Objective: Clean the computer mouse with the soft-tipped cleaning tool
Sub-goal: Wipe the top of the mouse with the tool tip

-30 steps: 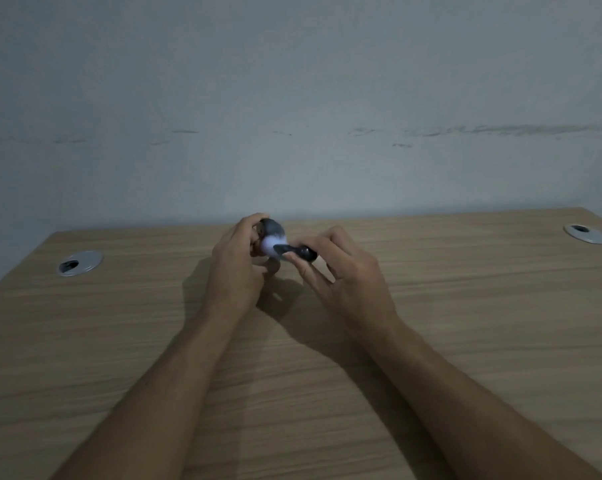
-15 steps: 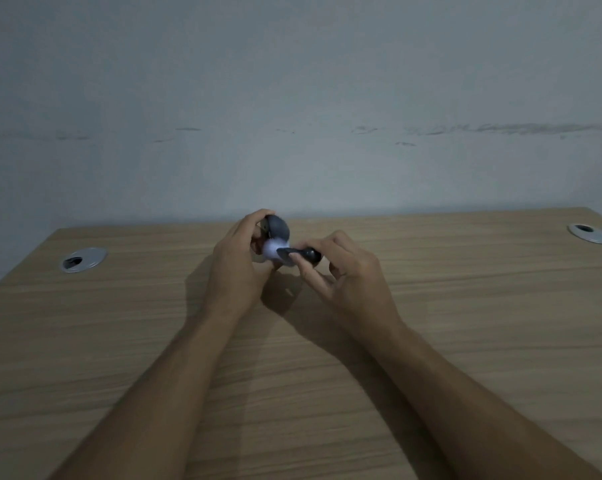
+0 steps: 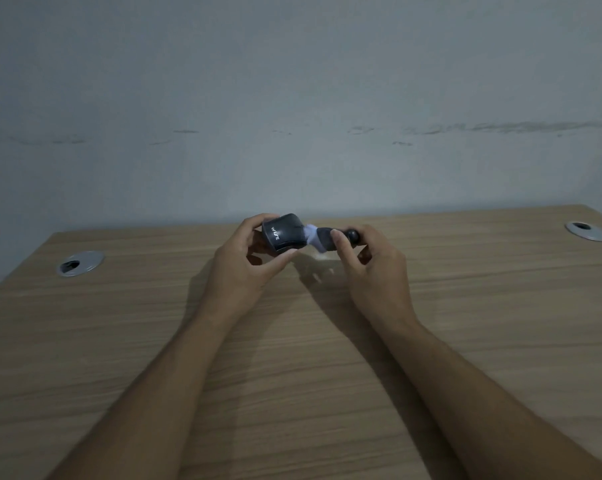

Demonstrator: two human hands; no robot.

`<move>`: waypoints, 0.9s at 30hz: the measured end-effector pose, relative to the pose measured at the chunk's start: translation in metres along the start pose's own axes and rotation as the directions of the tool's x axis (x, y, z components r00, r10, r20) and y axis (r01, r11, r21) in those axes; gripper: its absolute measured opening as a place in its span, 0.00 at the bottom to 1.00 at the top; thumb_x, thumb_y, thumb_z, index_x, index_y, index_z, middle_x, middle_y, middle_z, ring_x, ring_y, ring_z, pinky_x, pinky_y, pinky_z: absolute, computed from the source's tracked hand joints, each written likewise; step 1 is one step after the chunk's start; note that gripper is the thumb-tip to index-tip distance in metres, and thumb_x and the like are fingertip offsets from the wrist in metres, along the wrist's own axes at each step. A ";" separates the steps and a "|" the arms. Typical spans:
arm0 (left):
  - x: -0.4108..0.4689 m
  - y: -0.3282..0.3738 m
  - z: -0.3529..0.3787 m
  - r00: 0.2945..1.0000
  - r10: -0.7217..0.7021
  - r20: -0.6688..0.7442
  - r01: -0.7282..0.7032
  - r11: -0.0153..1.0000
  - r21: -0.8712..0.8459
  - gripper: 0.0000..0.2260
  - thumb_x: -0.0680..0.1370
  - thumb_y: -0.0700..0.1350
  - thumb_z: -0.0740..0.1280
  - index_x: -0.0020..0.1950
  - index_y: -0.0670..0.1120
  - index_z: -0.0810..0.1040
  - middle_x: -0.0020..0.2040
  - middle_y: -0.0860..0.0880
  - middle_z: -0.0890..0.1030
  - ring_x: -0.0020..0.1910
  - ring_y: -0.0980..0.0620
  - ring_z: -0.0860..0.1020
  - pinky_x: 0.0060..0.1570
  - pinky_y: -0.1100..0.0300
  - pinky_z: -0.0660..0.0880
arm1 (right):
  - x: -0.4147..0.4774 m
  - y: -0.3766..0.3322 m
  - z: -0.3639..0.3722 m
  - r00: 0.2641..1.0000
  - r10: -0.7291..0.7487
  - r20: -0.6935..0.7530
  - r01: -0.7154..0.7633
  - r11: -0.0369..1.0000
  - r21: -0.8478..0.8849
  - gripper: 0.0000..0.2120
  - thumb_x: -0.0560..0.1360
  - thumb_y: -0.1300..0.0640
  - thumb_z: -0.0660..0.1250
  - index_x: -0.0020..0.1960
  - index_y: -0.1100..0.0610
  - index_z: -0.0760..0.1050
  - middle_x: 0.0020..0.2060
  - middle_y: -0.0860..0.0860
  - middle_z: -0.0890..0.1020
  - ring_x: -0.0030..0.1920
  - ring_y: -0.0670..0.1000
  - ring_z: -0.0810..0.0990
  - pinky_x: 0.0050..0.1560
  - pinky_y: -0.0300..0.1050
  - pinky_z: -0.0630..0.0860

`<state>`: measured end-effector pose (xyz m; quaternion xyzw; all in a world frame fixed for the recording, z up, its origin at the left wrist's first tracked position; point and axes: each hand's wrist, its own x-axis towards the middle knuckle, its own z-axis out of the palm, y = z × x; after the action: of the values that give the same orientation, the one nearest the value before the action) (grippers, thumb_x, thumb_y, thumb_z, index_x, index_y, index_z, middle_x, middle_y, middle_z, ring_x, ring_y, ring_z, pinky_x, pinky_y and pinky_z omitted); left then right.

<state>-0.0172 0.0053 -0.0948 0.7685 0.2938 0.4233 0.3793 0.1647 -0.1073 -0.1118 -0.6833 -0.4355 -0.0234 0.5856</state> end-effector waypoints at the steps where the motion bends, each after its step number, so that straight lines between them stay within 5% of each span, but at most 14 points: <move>1: -0.001 0.001 0.001 1.000 0.016 0.004 -0.016 0.999 0.036 0.27 0.75 0.49 0.82 0.72 0.56 0.79 0.60 0.58 0.88 0.57 0.60 0.86 0.57 0.62 0.82 | -0.001 -0.003 0.000 1.000 -0.021 0.004 0.021 1.000 0.013 0.05 0.84 0.49 0.72 0.55 0.48 0.85 0.45 0.43 0.85 0.40 0.41 0.79 0.44 0.38 0.73; 4: -0.001 0.000 0.002 0.999 0.023 0.023 -0.027 0.987 0.158 0.29 0.76 0.40 0.80 0.73 0.56 0.78 0.59 0.61 0.86 0.54 0.66 0.83 0.47 0.78 0.73 | -0.008 -0.016 0.002 0.987 -0.146 0.063 0.145 0.989 0.030 0.05 0.84 0.50 0.71 0.56 0.51 0.84 0.46 0.43 0.84 0.42 0.44 0.81 0.44 0.39 0.76; 9: 0.003 -0.007 0.004 0.993 0.057 0.101 -0.079 0.969 0.232 0.38 0.69 0.26 0.74 0.74 0.55 0.80 0.63 0.55 0.87 0.58 0.57 0.85 0.52 0.76 0.74 | -0.011 -0.027 0.005 0.953 -0.300 0.031 0.299 0.954 0.030 0.05 0.83 0.54 0.73 0.57 0.55 0.85 0.46 0.45 0.82 0.41 0.37 0.76 0.45 0.32 0.70; 13: 0.005 -0.006 0.005 0.979 0.179 0.097 -0.200 0.934 0.296 0.35 0.71 0.32 0.79 0.75 0.53 0.80 0.65 0.55 0.87 0.61 0.55 0.85 0.65 0.58 0.80 | -0.002 -0.019 0.001 0.964 -0.249 -0.090 0.246 0.968 -0.037 0.07 0.83 0.53 0.73 0.58 0.54 0.85 0.48 0.47 0.83 0.43 0.37 0.77 0.44 0.32 0.71; 18: 0.003 0.001 0.007 0.967 0.221 0.130 -0.249 0.928 0.277 0.32 0.73 0.38 0.81 0.75 0.55 0.80 0.65 0.58 0.87 0.61 0.56 0.85 0.66 0.57 0.80 | 0.006 0.000 -0.005 0.995 -0.076 -0.070 0.071 0.995 -0.068 0.07 0.83 0.50 0.72 0.59 0.49 0.86 0.48 0.46 0.83 0.40 0.39 0.78 0.45 0.33 0.71; 23: 0.000 0.002 0.008 0.991 0.118 0.070 -0.134 0.936 0.326 0.32 0.71 0.35 0.79 0.73 0.54 0.80 0.63 0.55 0.86 0.59 0.53 0.84 0.63 0.53 0.80 | -0.004 -0.018 -0.001 0.980 -0.198 0.016 0.198 0.980 0.009 0.07 0.83 0.52 0.73 0.59 0.51 0.86 0.50 0.43 0.84 0.45 0.41 0.81 0.46 0.35 0.75; 25: -0.002 0.003 0.005 0.999 0.030 0.021 -0.036 0.937 0.347 0.30 0.71 0.37 0.78 0.71 0.55 0.80 0.61 0.54 0.86 0.59 0.52 0.83 0.57 0.56 0.80 | -0.007 -0.020 0.002 0.972 -0.217 0.095 0.214 0.976 0.038 0.06 0.83 0.51 0.73 0.58 0.51 0.86 0.49 0.42 0.85 0.43 0.41 0.81 0.45 0.35 0.74; 27: -0.004 0.006 0.004 0.998 -0.045 -0.052 0.060 0.942 0.330 0.26 0.73 0.44 0.80 0.69 0.55 0.80 0.58 0.57 0.85 0.55 0.54 0.83 0.46 0.71 0.74 | -0.004 -0.014 0.003 0.980 -0.172 0.102 0.170 0.985 0.032 0.06 0.83 0.50 0.73 0.57 0.49 0.86 0.47 0.42 0.85 0.40 0.42 0.81 0.43 0.39 0.75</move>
<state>-0.0149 -0.0019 -0.0931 0.8039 0.3893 0.3741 0.2493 0.1517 -0.1081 -0.1039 -0.6367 -0.5230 -0.0326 0.5657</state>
